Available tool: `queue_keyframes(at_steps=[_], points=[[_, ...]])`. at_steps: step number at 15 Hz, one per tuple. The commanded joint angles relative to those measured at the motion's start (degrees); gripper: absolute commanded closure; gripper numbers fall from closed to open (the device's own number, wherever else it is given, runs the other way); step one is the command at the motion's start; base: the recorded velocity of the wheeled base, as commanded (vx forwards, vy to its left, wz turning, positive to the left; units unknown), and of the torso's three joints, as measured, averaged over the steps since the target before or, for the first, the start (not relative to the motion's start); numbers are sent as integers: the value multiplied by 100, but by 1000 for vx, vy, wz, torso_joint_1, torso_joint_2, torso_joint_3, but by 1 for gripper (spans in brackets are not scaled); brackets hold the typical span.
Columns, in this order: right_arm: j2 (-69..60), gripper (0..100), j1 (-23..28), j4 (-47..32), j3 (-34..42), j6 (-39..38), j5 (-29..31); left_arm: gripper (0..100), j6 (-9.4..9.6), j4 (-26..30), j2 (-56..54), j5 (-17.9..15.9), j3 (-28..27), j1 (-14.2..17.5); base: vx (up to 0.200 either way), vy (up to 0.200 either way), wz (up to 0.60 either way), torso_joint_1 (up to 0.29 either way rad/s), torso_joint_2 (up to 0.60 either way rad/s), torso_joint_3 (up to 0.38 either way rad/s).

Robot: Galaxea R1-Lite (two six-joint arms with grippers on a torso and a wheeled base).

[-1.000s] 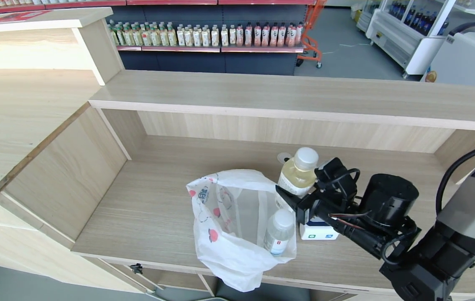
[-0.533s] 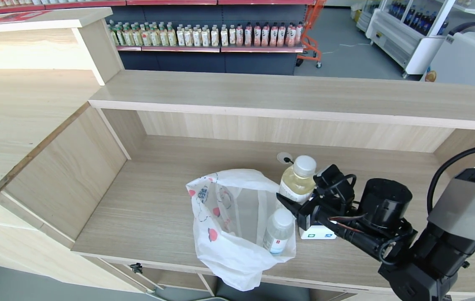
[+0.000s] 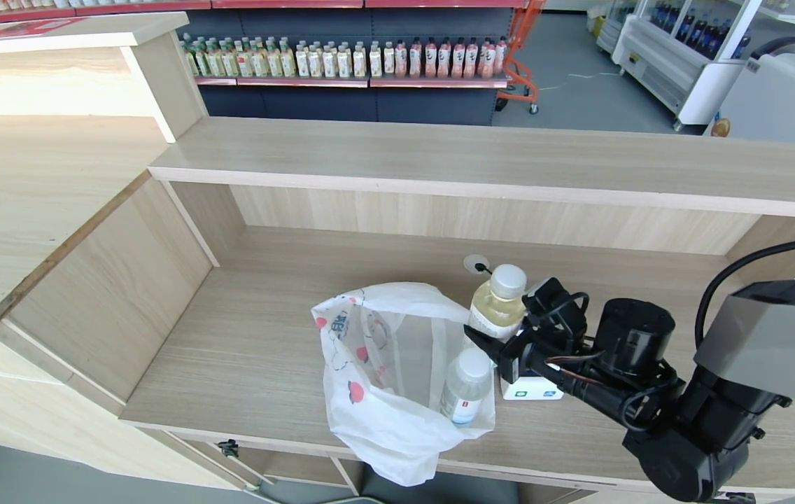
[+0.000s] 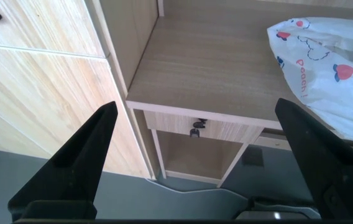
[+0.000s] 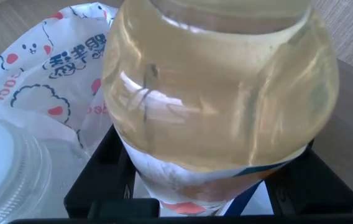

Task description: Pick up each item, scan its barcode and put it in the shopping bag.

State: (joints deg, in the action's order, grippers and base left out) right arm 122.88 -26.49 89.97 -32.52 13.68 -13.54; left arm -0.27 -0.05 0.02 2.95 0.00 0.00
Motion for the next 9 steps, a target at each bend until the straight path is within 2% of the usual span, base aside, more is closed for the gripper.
queue_keyframes(at_steps=[1, 9], points=[[184, 100, 4, 3, -149, 12, -34, 0, 0, -4, -2, 4, 0, 0, 0, 0, 0, 0, 0, 0], [570, 100, -5, 3, -588, 21, -43, 0, 0, -4, -2, 4, 0, 0, 0, 0, 0, 0, 0, 0]])
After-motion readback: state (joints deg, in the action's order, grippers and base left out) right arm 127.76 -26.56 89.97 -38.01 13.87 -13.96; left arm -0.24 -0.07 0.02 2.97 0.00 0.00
